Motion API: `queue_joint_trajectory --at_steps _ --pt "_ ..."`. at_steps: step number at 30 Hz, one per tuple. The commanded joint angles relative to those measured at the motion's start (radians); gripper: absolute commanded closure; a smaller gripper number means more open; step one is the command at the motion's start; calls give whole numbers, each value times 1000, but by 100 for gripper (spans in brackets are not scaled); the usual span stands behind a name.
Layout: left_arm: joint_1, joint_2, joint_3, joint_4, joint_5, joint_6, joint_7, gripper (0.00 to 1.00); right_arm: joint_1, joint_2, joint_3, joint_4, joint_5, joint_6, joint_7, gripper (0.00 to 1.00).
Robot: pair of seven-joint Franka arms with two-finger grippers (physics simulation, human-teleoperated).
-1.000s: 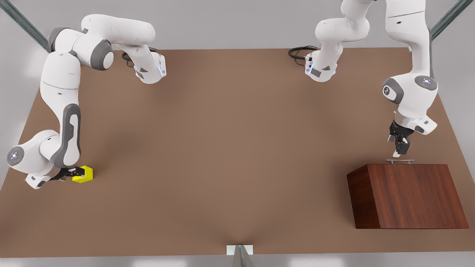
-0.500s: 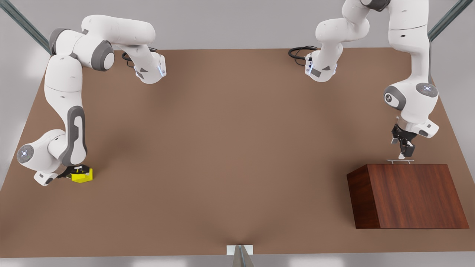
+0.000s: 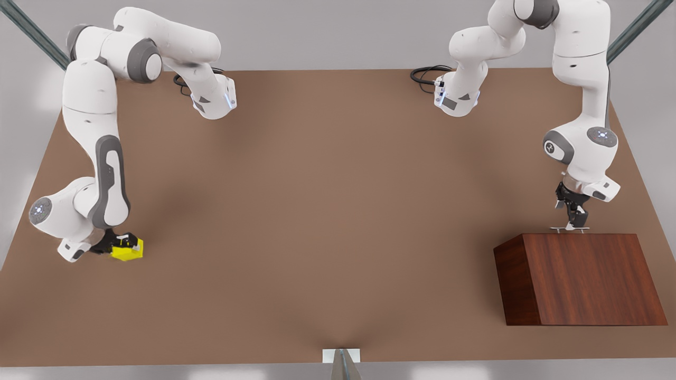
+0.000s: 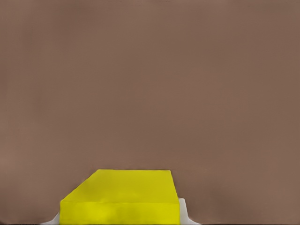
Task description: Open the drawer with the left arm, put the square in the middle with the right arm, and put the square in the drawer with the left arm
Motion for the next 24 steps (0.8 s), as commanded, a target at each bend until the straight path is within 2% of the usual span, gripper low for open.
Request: queue_joint_trajectory --at_steps 1,2,4,9,11,13,15,20,21,24 --pt "0 2 0 0 -1 -1 0 0 13 -27 13 -23 -21 -2 42 39" --pt "0 4 0 0 -1 -1 0 0 34 -70 31 -63 -38 -2 139 39" --pt "3 16 0 -2 -1 -6 0 0 201 -190 36 -174 -39 -8 457 37" --pt "3 4 0 -3 -6 -87 0 0 592 -236 34 -179 -39 -33 1171 37" --pt "3 -8 0 -3 -6 -107 0 0 737 -167 33 -94 -39 -28 1433 37" --pt "2 -16 0 -5 -6 -124 0 0 878 -21 30 74 -39 -13 1716 37" --pt "2 -35 0 -5 -6 -147 -1 0 959 45 27 170 -41 -16 1927 37" --pt "2 -59 0 -12 -7 -182 -2 0 1048 269 24 490 -93 -42 2293 37" --pt "2 -59 6 -12 -7 -182 0 0 1051 327 24 602 -104 -111 2311 37" --pt "5 -58 25 -11 -4 -173 15 0 1018 401 24 730 -107 -109 2310 37"
